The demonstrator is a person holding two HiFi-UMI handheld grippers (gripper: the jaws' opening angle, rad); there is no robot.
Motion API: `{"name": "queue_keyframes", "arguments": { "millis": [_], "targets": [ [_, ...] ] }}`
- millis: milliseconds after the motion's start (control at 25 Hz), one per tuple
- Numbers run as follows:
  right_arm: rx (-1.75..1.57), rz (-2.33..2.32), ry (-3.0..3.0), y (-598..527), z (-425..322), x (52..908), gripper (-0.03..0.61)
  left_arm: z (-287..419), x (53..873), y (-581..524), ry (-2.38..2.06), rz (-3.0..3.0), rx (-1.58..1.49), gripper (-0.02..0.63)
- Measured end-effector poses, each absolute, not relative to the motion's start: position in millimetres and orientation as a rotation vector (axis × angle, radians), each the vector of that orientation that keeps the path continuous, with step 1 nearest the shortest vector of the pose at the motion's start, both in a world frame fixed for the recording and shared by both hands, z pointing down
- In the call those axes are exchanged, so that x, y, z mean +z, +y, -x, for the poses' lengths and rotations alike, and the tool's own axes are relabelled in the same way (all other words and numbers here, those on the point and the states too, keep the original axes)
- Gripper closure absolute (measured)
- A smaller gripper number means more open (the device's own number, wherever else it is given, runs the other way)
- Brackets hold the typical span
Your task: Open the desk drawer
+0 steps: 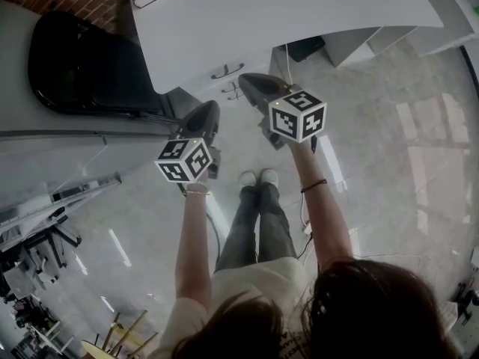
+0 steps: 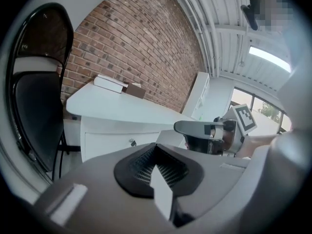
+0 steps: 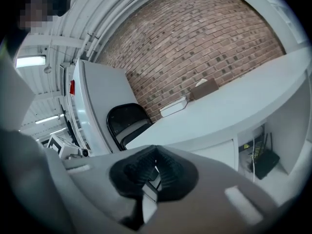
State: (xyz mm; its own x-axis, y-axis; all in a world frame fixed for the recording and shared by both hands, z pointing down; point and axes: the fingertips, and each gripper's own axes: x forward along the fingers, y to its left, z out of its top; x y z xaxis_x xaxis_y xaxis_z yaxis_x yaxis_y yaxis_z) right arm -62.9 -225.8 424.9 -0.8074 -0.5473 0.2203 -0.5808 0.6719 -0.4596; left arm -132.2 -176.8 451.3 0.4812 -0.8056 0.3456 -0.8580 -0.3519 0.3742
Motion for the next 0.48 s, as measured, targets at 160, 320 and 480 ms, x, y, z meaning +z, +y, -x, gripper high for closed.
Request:
{"name": "queue_keyframes", "arguments": {
  "millis": [160,320,480],
  "targets": [
    [0.904,-0.978,-2.825,-238,71,449,0.578,140,474,-179,-1.377,-2.191,0.138,0.621],
    [0.963,-0.987,-2.816,-245,79,471,0.578,145,491,-183,-1.377,-2.175,0.133,0.621],
    [0.969,-0.965,-2.806,-247,85,491,0.578,147,508,-192,-1.385,-2.180,0.130,0.621]
  ]
}}
